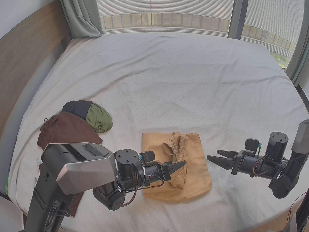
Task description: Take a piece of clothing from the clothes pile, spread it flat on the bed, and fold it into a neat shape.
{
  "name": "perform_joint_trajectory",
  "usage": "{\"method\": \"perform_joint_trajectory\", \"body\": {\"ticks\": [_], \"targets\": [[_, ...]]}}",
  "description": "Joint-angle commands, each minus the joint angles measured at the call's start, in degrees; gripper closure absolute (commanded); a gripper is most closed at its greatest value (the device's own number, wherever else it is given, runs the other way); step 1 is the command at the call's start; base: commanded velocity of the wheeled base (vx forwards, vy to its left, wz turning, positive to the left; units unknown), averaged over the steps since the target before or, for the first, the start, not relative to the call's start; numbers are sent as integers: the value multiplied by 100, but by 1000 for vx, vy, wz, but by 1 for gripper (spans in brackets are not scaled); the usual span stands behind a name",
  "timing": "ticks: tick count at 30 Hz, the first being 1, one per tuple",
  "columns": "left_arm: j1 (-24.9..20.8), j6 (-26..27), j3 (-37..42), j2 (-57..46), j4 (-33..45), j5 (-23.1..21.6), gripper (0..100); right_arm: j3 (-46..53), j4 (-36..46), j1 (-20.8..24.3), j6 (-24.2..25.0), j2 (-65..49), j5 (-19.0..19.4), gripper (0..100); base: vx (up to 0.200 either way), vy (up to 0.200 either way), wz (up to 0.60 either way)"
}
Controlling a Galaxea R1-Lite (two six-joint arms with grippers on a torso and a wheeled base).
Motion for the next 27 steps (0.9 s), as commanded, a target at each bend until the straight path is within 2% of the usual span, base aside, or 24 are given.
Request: {"method": "perform_joint_trajectory", "body": {"ticks": [1, 7, 13, 27], "targets": [[17, 0, -18, 22, -2, 3, 0, 2, -4, -41, -7, 1, 2, 0, 0, 0, 0], [43, 17, -18, -22, -2, 30, 0, 20, 5, -32, -7, 19, 2, 0, 0, 0, 0], [114, 70, 35, -250, -2, 302, 0, 64, 5, 56, 1, 80, 2, 0, 0, 0, 0], [641, 369, 914, -1366, 7, 223, 0, 257, -12, 539, 19, 818, -6, 0, 0, 0, 0]]}}
